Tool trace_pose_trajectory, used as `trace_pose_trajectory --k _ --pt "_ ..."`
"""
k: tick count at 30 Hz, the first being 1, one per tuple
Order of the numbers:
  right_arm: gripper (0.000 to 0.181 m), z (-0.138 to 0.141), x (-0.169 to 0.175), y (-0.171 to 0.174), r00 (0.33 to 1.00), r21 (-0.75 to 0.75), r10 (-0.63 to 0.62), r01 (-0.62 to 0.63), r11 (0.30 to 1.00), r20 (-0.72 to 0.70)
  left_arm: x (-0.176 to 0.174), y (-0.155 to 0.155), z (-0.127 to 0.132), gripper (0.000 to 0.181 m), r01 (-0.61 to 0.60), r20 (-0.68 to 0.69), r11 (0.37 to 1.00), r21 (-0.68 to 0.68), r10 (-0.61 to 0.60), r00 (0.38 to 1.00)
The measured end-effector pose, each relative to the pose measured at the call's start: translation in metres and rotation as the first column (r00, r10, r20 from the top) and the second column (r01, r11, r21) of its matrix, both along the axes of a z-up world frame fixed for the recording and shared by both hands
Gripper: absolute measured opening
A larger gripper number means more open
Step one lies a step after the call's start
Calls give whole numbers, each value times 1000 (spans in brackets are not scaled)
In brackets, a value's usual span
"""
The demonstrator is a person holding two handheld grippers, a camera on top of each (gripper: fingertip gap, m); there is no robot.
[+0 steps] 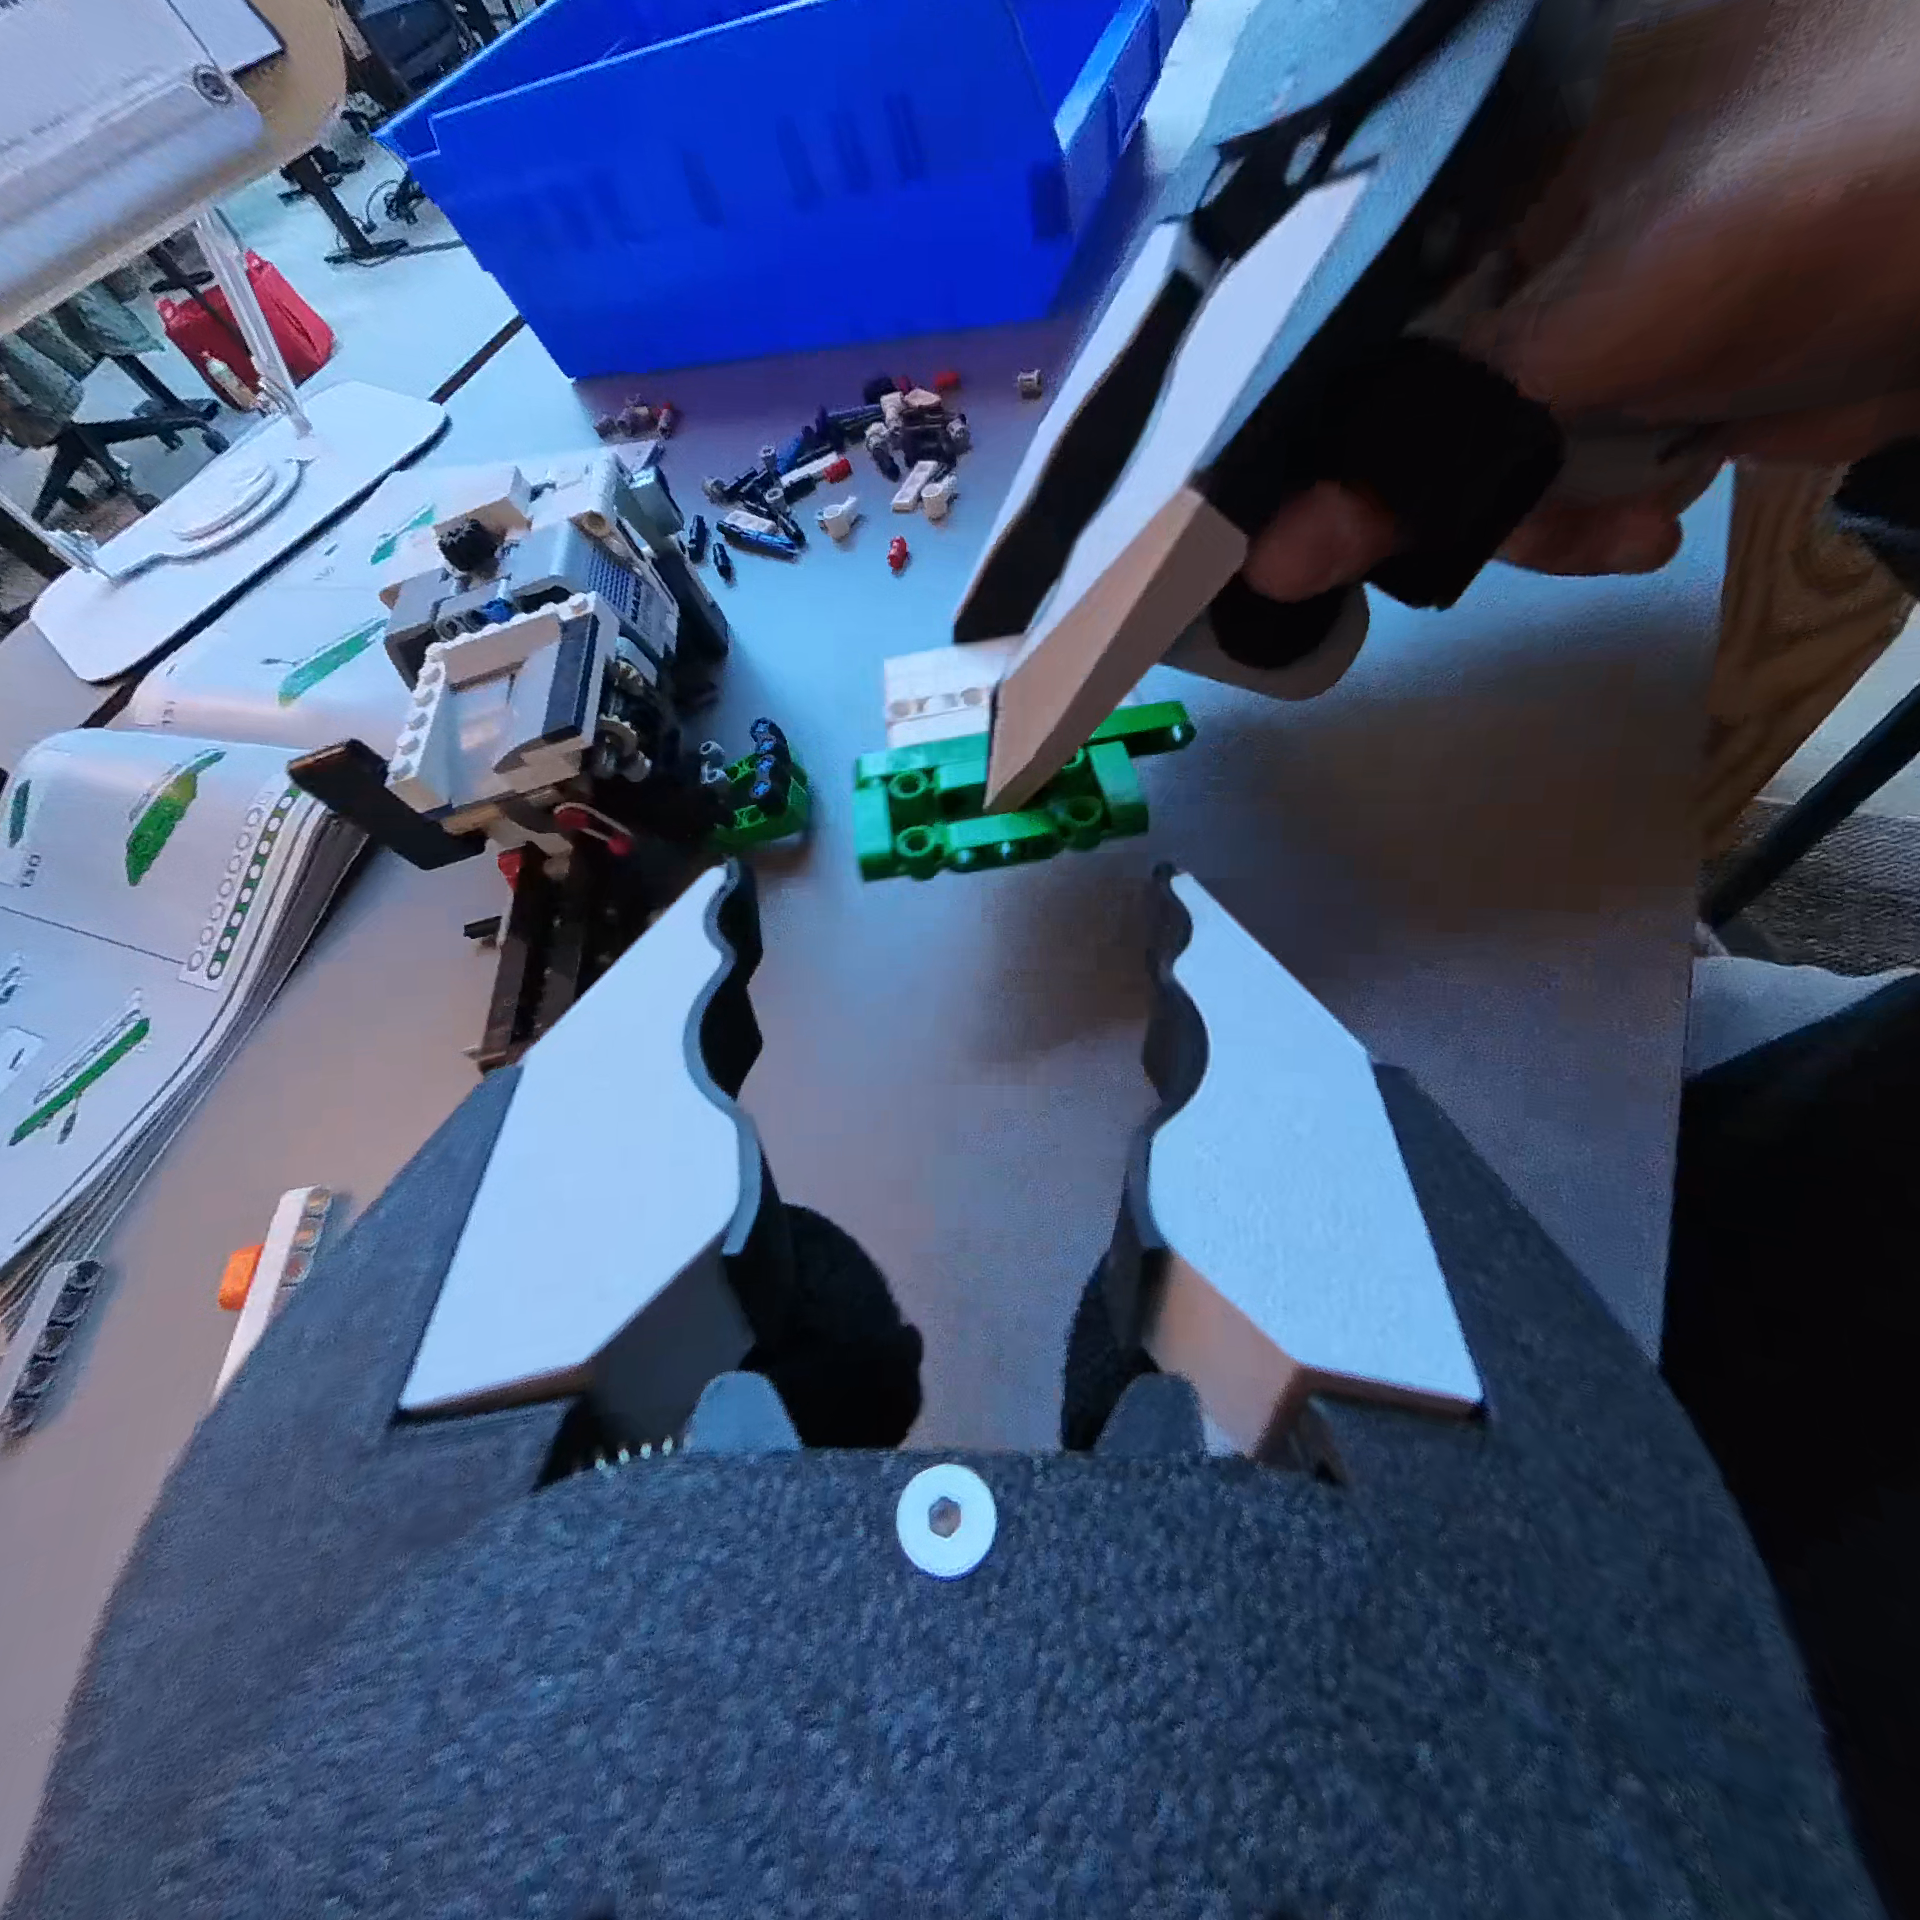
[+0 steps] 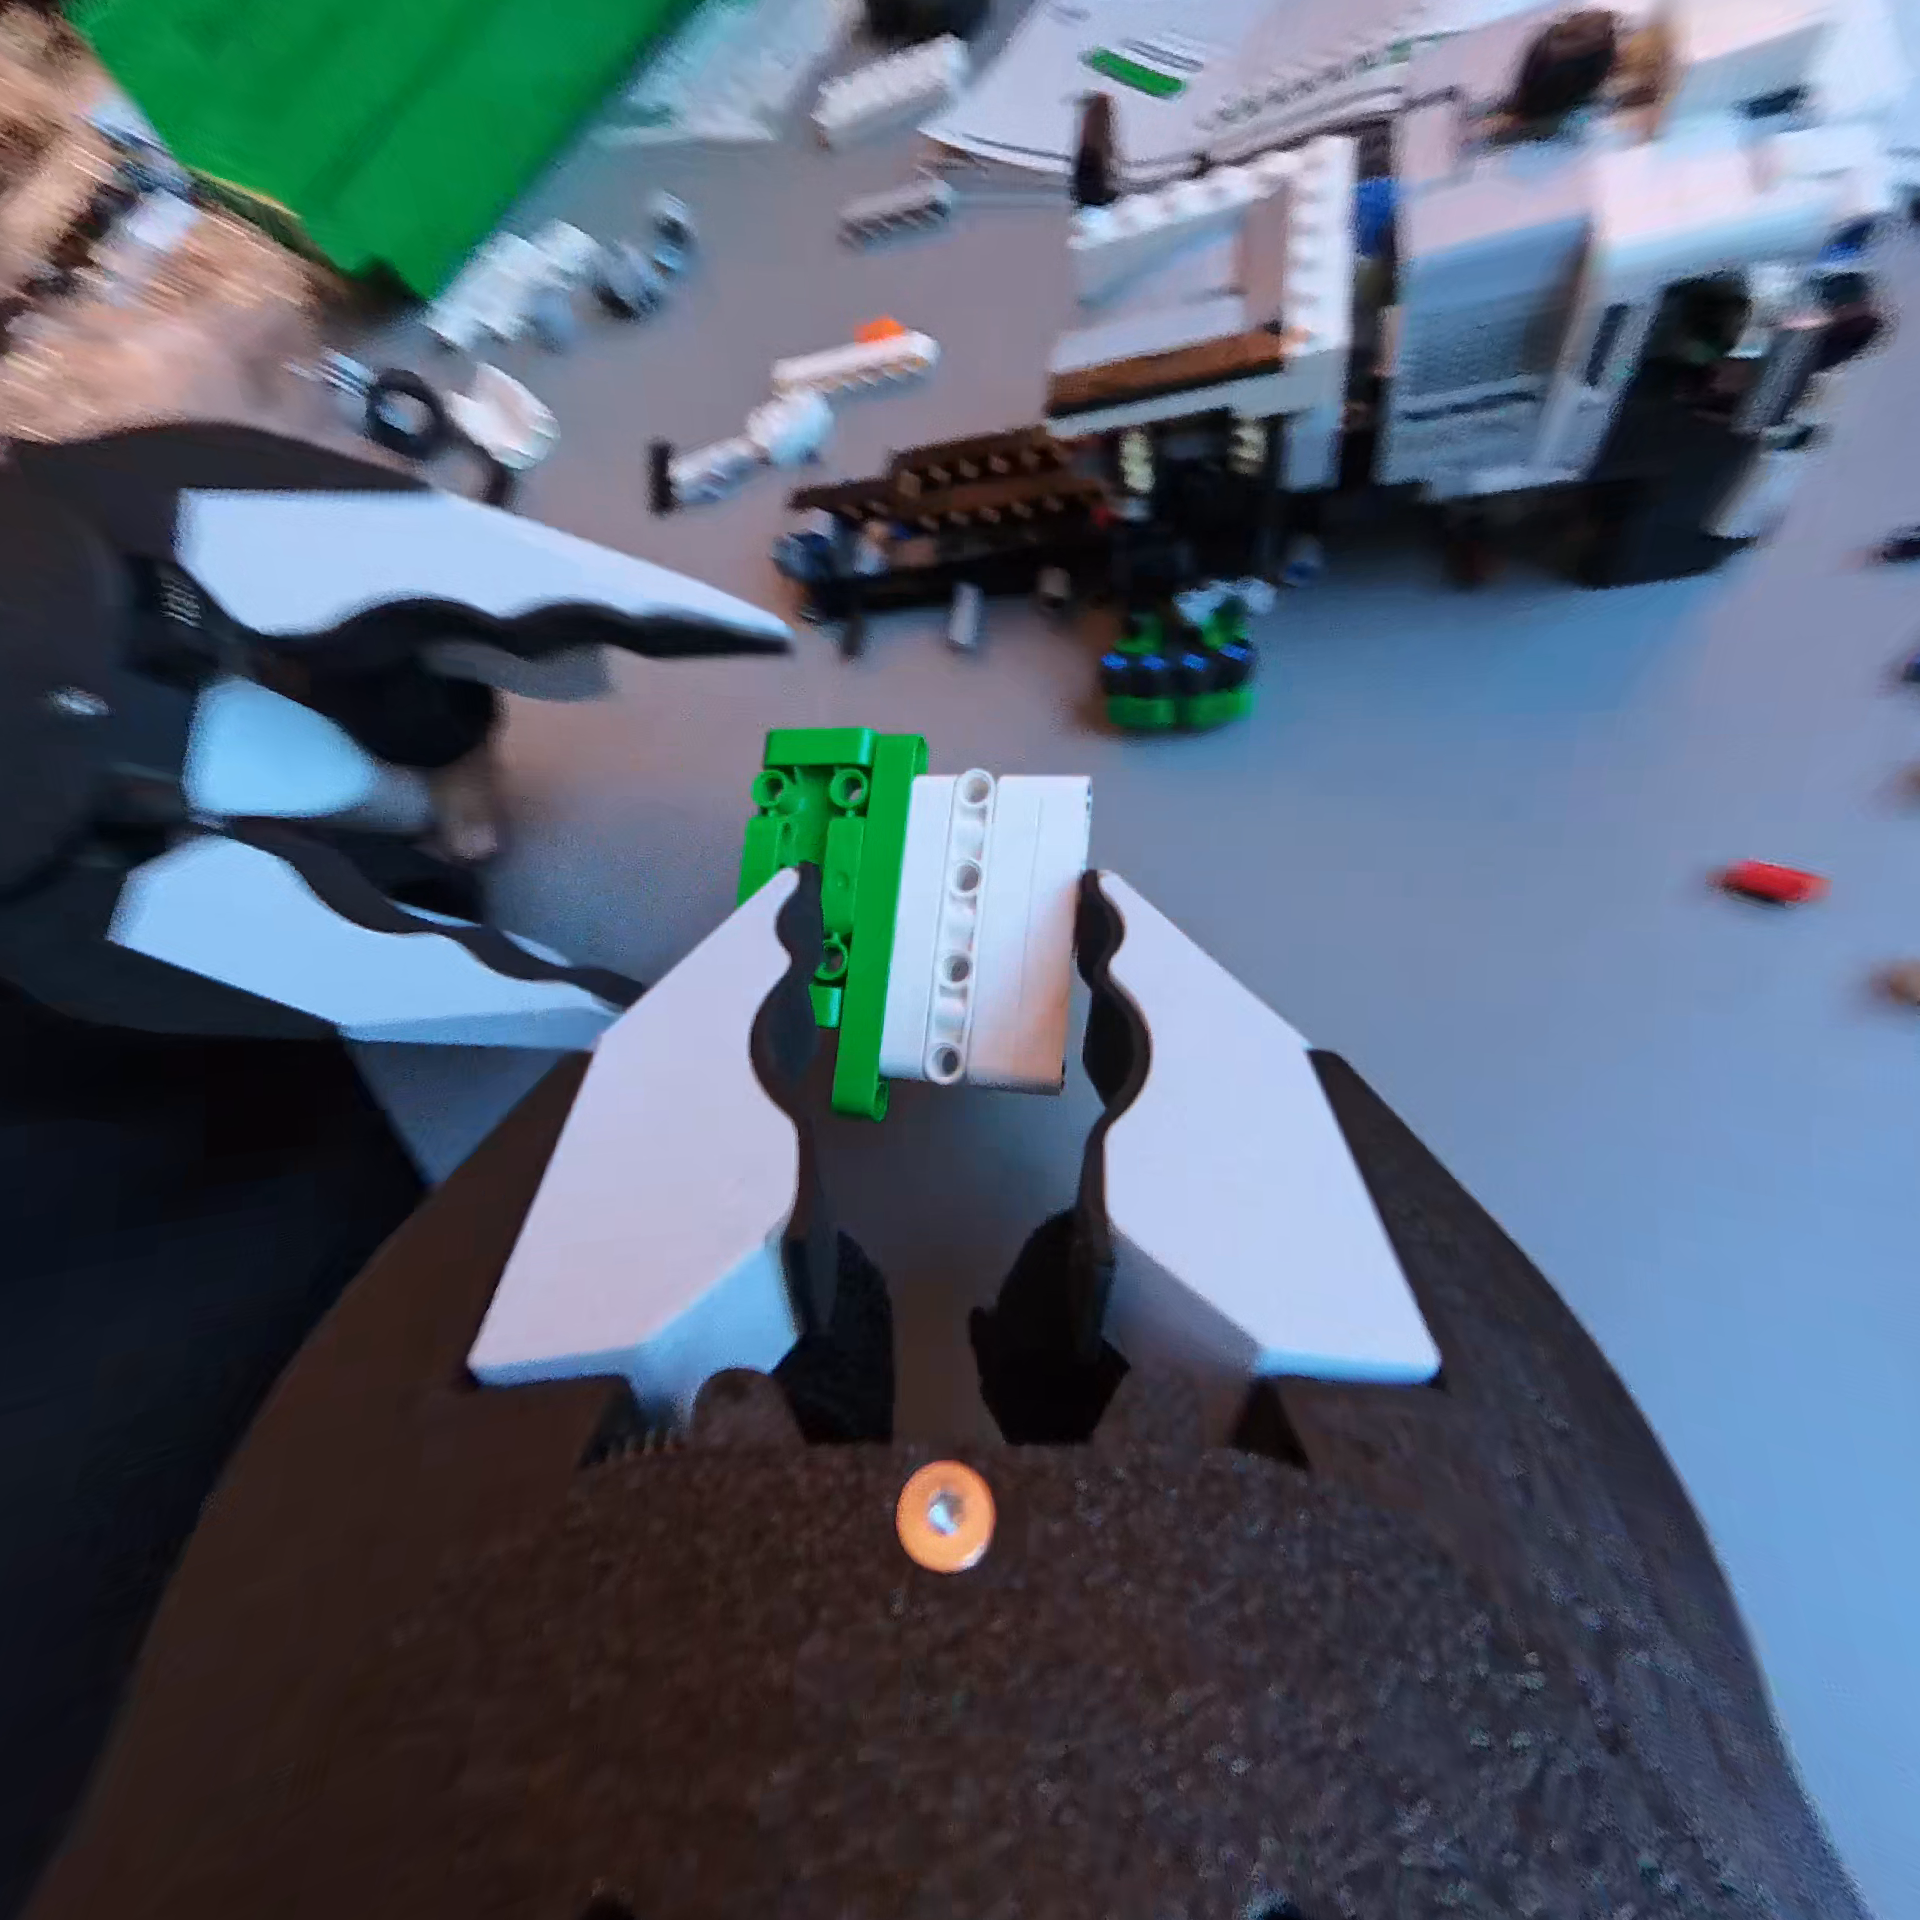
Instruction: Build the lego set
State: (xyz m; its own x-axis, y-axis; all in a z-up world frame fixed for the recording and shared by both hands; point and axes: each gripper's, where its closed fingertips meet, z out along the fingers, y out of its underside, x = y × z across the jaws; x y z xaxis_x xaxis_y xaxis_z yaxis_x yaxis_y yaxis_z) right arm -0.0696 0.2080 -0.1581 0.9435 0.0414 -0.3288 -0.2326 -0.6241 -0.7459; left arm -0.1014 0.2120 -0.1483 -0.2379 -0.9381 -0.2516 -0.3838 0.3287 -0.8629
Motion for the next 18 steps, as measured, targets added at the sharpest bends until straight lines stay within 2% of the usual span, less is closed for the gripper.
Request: trace_pose_trajectory --k 2,5,9,15,18 --pt "49 -7 9 -6 995 -44 6 -2 999 96 -1 5 3 72 -7 9 999 -43 7 1000" --pt "49 -14 3 -5 975 -92 76 -58 994 210 -5 20 11 68 -25 39 993 -116 30 999" --pt "49 -27 -2 -1 921 -157 160 -110 981 355 -15 45 13 59 -61 60 994 -95 66 996" --pt "49 -30 -14 6 940 -146 186 -149 978 285 -20 52 22 54 -57 107 989 -136 72 992" --pt "57 -20 -19 5 967 -86 184 -171 982 176 -21 54 24 54 -56 115 985 -166 76 991"
